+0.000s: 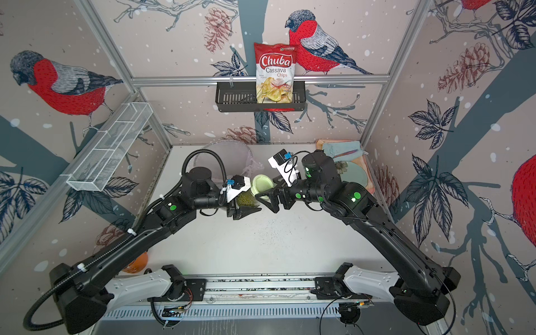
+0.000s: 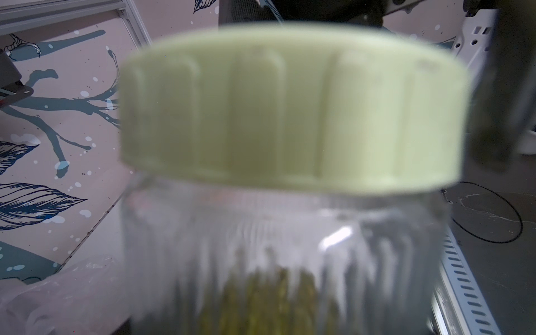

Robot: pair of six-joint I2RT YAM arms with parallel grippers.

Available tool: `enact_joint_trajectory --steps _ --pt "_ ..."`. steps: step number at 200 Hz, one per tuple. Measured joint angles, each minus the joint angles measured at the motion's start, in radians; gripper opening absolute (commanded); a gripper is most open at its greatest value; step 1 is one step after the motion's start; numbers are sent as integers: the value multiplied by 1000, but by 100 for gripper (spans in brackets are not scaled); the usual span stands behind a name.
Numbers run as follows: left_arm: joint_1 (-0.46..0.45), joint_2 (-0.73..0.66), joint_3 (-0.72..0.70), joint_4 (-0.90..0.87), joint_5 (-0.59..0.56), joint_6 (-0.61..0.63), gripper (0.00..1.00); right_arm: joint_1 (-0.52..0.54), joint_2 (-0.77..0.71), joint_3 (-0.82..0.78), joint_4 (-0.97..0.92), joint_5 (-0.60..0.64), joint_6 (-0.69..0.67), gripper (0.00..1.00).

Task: Empty moldy mung beans from jars
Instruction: Unscrew the lid from the jar.

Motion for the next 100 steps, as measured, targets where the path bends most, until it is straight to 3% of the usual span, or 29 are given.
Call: enact_joint_trajectory --steps 100 --pt "0 -12 3 0 -26 1 0 -17 -56 -48 -71 60 22 99"
